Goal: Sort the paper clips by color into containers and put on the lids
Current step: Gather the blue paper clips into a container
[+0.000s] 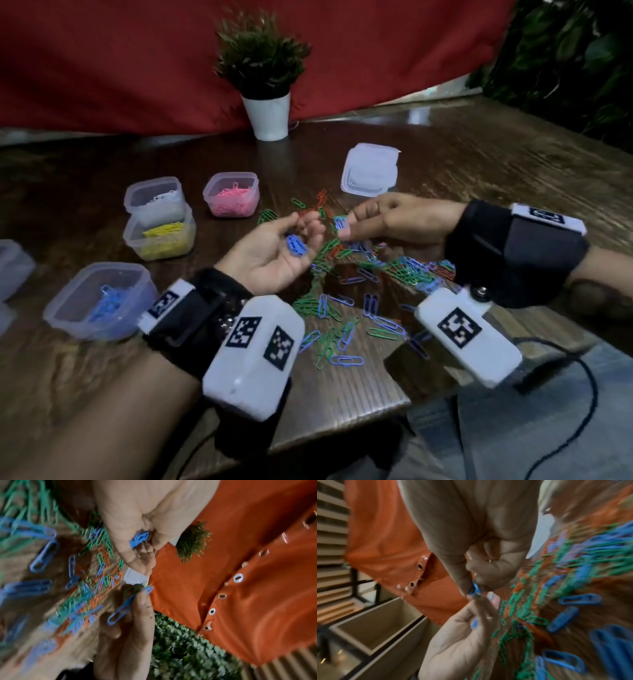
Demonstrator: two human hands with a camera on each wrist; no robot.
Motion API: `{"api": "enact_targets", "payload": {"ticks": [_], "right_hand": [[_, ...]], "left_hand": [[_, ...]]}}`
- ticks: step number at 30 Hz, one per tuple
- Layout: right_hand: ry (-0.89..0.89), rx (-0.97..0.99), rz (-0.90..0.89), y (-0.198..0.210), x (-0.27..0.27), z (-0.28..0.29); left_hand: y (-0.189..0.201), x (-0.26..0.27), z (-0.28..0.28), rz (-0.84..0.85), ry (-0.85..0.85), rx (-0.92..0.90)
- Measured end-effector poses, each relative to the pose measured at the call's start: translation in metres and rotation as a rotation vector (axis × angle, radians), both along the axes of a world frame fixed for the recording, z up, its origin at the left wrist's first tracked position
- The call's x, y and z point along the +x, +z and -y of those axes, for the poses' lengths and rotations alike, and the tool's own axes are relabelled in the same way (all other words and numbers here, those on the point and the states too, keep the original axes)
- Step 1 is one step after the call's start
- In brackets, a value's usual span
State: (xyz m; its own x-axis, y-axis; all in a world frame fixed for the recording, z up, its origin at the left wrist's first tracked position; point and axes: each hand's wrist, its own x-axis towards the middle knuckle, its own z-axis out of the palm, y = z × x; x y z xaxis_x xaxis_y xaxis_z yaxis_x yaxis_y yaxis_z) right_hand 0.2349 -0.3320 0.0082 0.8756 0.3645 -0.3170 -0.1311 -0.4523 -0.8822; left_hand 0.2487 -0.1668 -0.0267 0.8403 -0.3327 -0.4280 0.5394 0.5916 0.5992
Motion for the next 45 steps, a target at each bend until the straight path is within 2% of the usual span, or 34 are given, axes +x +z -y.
{"api": "enact_targets", "payload": {"ticks": [2, 5, 7, 13, 18, 24, 27, 30, 34, 38, 40, 43, 45], "right_hand": [[0.026, -0.086, 0.084, 0.009, 0.008, -0.018], [0.06, -0.285, 0.184, 0.017, 0.014, -0.042], [0.07, -0.336, 0.202, 0.018, 0.019, -0.05], [0.065, -0.213, 0.102, 0.016, 0.023, -0.053], [0.041, -0.148, 0.16, 0.014, 0.027, -0.054], [0.074, -0.451, 0.527, 0.011, 0.042, -0.055], [0.044, -0.457, 0.697, 0.017, 0.032, -0.054], [0.142, -0.509, 0.759, 0.015, 0.015, -0.06], [0.221, -0.67, 0.752, 0.003, 0.01, -0.073], [0.165, -0.653, 0.727, 0.002, 0.014, -0.072], [0.102, -0.452, 0.598, 0.008, 0.013, -0.066], [-0.018, -0.076, 0.293, 0.017, 0.013, -0.047], [-0.075, -0.023, 0.203, 0.017, 0.014, -0.029]], "left_hand": [[-0.008, 0.001, 0.001, -0.01, 0.034, -0.14], [-0.016, 0.003, 0.003, -0.001, 0.081, -0.216], [-0.016, 0.003, 0.002, -0.001, 0.106, -0.254], [-0.014, -0.002, -0.002, 0.058, 0.117, -0.33], [-0.016, -0.003, -0.003, 0.036, 0.192, -0.342], [-0.014, -0.006, -0.002, 0.023, 0.22, -0.354], [-0.015, -0.005, -0.003, 0.013, 0.23, -0.387], [-0.012, -0.007, -0.004, -0.009, 0.207, -0.328], [-0.016, -0.008, -0.004, -0.031, 0.21, -0.27], [-0.018, -0.007, -0.002, -0.039, 0.197, -0.299], [-0.018, -0.007, -0.001, -0.011, 0.223, -0.343], [-0.015, -0.01, 0.001, 0.023, 0.235, -0.371], [-0.015, -0.011, 0.0, 0.022, 0.228, -0.4]]}}
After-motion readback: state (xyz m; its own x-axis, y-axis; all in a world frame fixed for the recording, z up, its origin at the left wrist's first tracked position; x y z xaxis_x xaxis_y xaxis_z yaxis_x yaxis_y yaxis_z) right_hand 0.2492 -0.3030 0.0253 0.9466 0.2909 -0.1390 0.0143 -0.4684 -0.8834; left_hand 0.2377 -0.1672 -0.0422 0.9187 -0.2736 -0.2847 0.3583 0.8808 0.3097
